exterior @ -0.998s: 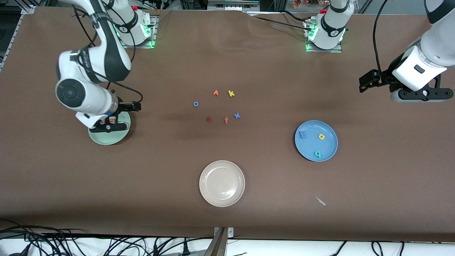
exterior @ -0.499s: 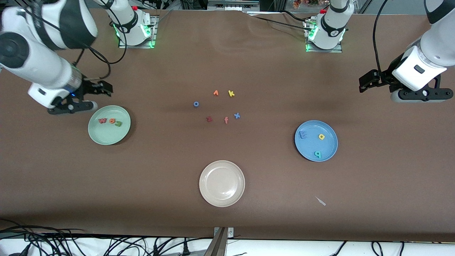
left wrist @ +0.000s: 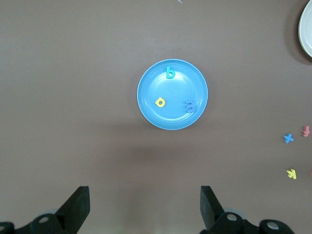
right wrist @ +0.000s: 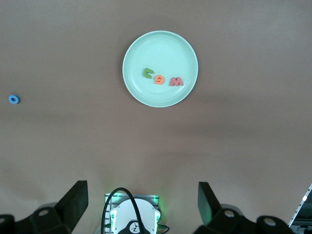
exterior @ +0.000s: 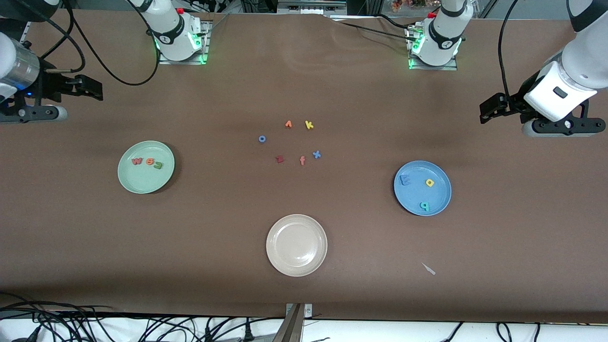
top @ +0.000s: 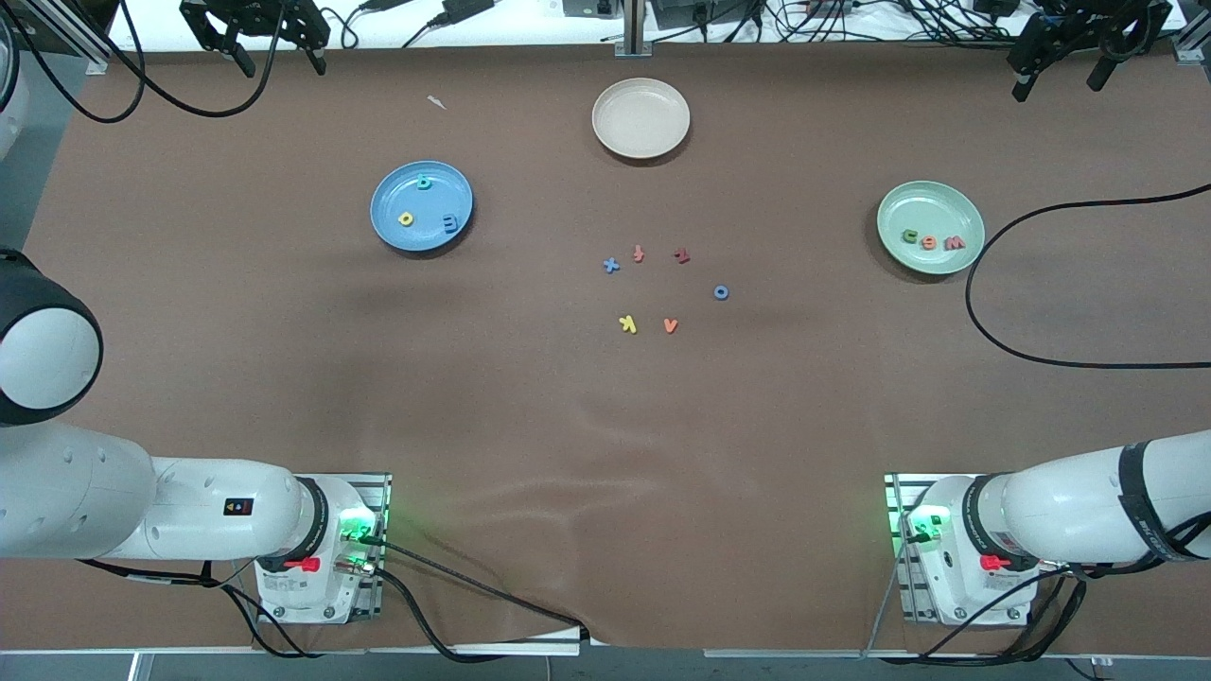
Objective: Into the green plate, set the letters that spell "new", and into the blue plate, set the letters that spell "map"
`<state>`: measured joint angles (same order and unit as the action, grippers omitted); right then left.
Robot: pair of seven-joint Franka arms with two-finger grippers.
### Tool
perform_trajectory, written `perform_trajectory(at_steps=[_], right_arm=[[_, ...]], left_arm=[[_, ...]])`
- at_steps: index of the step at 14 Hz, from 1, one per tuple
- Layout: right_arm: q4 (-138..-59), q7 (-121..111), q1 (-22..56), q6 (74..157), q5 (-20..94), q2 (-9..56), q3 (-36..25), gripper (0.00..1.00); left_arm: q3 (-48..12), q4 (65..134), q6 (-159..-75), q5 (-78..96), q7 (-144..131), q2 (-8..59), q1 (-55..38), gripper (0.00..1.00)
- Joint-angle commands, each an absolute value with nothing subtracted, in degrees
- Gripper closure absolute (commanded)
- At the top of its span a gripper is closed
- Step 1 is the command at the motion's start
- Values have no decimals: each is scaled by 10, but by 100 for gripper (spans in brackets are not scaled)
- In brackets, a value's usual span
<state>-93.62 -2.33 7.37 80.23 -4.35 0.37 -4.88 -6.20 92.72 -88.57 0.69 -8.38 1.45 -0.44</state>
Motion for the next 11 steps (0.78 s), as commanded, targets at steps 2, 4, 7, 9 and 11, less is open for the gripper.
perform_trajectory(at_steps=[2, 4, 7, 9, 11], right_arm=[[-933, -24, 43, 825, -1, 8, -54, 0], [-930, -23, 46, 834, -2, 12, -58, 0], [-928, -22, 48, 833, -4, 14, -58, 0], [-927, -21, 49, 837, -6, 19, -57, 0], [-925, -21, 49, 855, -8, 22, -55, 0]], left_arm=[[-63, 910, -874, 5, -79, 23, -4, 0], [-63, 910, -874, 5, -79, 23, -4, 0], [-63, 910, -874, 5, -79, 23, -4, 0], [-63, 910, -874, 5, -79, 23, -4, 0], [-63, 910, -874, 5, -79, 23, -4, 0]])
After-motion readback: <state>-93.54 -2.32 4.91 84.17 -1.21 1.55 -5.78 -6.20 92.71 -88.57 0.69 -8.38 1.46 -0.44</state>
